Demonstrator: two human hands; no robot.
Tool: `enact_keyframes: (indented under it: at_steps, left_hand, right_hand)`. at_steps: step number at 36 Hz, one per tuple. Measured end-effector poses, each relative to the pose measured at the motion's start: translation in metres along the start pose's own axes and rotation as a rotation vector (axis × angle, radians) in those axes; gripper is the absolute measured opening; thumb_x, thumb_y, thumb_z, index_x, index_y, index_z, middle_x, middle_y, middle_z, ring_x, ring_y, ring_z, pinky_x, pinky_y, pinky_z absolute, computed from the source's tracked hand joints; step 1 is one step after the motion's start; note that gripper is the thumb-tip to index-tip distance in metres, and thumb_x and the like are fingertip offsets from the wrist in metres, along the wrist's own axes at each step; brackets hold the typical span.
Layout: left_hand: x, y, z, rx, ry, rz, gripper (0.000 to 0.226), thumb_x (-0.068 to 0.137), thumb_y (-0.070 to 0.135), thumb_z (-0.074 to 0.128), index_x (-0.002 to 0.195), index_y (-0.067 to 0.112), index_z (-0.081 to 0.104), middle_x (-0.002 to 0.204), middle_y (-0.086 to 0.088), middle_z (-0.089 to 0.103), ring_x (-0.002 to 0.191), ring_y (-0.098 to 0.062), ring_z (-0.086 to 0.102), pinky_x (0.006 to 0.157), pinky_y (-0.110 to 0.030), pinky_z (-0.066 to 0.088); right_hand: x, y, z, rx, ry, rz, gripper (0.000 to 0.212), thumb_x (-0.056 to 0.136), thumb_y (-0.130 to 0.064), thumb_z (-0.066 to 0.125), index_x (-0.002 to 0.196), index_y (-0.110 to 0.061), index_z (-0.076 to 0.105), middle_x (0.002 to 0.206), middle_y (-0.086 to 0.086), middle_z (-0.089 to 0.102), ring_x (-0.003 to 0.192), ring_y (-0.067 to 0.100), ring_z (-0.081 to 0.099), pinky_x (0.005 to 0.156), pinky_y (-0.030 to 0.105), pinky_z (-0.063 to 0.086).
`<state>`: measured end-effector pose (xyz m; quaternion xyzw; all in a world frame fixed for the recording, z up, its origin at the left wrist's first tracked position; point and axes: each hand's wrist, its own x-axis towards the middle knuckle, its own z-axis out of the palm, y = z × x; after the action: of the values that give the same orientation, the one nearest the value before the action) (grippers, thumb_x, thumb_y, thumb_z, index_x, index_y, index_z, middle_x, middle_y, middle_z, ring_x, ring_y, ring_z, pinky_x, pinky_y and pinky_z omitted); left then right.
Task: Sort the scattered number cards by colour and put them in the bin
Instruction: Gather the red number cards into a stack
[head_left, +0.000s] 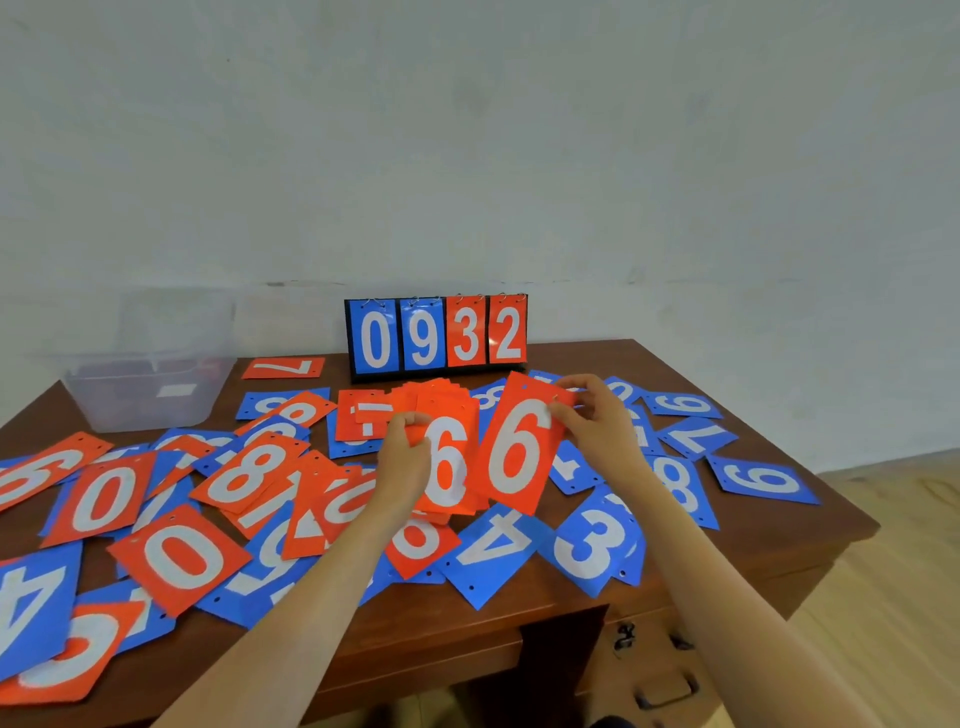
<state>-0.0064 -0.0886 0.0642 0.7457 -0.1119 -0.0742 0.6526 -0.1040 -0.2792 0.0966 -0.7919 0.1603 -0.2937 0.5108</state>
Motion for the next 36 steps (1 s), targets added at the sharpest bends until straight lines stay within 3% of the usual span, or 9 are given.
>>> enact_keyframes:
  at_steps: [3, 7, 16, 21, 25, 28, 30, 33, 36]
  left_hand:
    - [0.001, -0.002, 0.003, -0.025, -0.04, -0.014, 0.026, 0.092, 0.003, 0.047, 0.101, 0.027, 0.053, 0.12, -0.001, 0.053, 0.102, -0.018, 0.057, 0.079, -0.034, 0.055]
    - [-0.004, -0.004, 0.008, -0.114, -0.138, -0.021, 0.02, 0.089, 0.021, 0.062, 0.108, 0.022, 0.054, 0.107, 0.005, 0.057, 0.089, -0.01, 0.062, 0.058, -0.017, 0.051]
    - [0.017, -0.025, 0.011, -0.089, -0.133, -0.049, 0.02, 0.09, 0.008, 0.059, 0.097, 0.026, 0.053, 0.111, 0.003, 0.057, 0.095, -0.016, 0.062, 0.076, -0.034, 0.057]
    - [0.039, -0.041, 0.003, -0.095, -0.005, -0.107, 0.024, 0.093, 0.01, 0.054, 0.091, 0.034, 0.052, 0.117, -0.002, 0.056, 0.102, -0.023, 0.06, 0.082, -0.042, 0.056]
    - [0.057, -0.051, -0.003, -0.105, 0.052, -0.128, 0.022, 0.093, 0.01, 0.053, 0.095, 0.032, 0.053, 0.121, -0.004, 0.055, 0.106, -0.024, 0.058, 0.085, -0.043, 0.054]
    - [0.068, -0.057, -0.004, -0.11, 0.055, -0.157, 0.021, 0.094, 0.011, 0.052, 0.099, 0.031, 0.053, 0.123, -0.002, 0.054, 0.109, -0.024, 0.057, 0.086, -0.042, 0.054]
    - [0.073, -0.06, -0.004, -0.12, 0.053, -0.18, 0.02, 0.095, 0.012, 0.052, 0.1, 0.031, 0.053, 0.122, 0.0, 0.053, 0.109, -0.023, 0.057, 0.084, -0.042, 0.055]
    - [0.077, -0.062, -0.003, -0.11, 0.046, -0.195, 0.021, 0.094, 0.012, 0.052, 0.1, 0.033, 0.052, 0.124, -0.001, 0.052, 0.109, -0.023, 0.057, 0.086, -0.044, 0.055]
    - [0.078, -0.061, -0.002, -0.105, 0.047, -0.208, 0.022, 0.095, 0.011, 0.051, 0.099, 0.033, 0.051, 0.12, 0.001, 0.05, 0.109, -0.022, 0.056, 0.086, -0.043, 0.055]
  right_hand:
    - [0.001, 0.002, 0.01, -0.027, -0.056, 0.001, 0.019, 0.092, -0.02, 0.06, 0.11, -0.021, 0.053, 0.096, -0.005, 0.06, 0.084, 0.008, 0.063, 0.063, 0.02, 0.055]
    - [0.004, 0.011, 0.03, -0.104, -0.093, -0.015, 0.017, 0.091, -0.019, 0.062, 0.105, -0.021, 0.053, 0.092, -0.006, 0.06, 0.081, 0.007, 0.062, 0.062, 0.014, 0.052]
    - [0.034, 0.04, 0.08, -0.42, -0.119, -0.07, 0.02, 0.089, -0.025, 0.062, 0.107, -0.018, 0.056, 0.104, -0.003, 0.057, 0.096, 0.013, 0.054, 0.081, 0.024, 0.047]
    - [0.076, 0.073, 0.086, -0.496, -0.141, 0.095, 0.029, 0.093, -0.024, 0.057, 0.118, -0.01, 0.053, 0.12, 0.007, 0.055, 0.112, 0.024, 0.053, 0.093, 0.038, 0.048]
    - [0.115, 0.103, 0.087, -0.713, -0.267, 0.335, 0.062, 0.092, -0.041, 0.054, 0.137, -0.002, 0.038, 0.134, 0.018, 0.046, 0.123, 0.034, 0.044, 0.103, 0.045, 0.039]
    - [0.137, 0.114, 0.093, -0.796, -0.327, 0.408, 0.043, 0.085, -0.051, 0.058, 0.104, -0.013, 0.058, 0.109, 0.012, 0.058, 0.105, 0.027, 0.053, 0.09, 0.039, 0.044]
    - [0.147, 0.115, 0.099, -0.837, -0.4, 0.421, 0.031, 0.083, -0.05, 0.06, 0.086, -0.019, 0.059, 0.095, 0.007, 0.057, 0.098, 0.024, 0.053, 0.083, 0.035, 0.043]
    - [0.159, 0.122, 0.109, -0.935, -0.432, 0.473, 0.063, 0.065, -0.068, 0.066, 0.107, -0.022, 0.061, 0.113, 0.006, 0.055, 0.114, 0.029, 0.049, 0.088, 0.039, 0.046]
    - [0.171, 0.139, 0.116, -0.984, -0.475, 0.493, 0.074, 0.06, -0.074, 0.064, 0.111, -0.02, 0.059, 0.118, 0.008, 0.054, 0.117, 0.032, 0.048, 0.09, 0.045, 0.048]
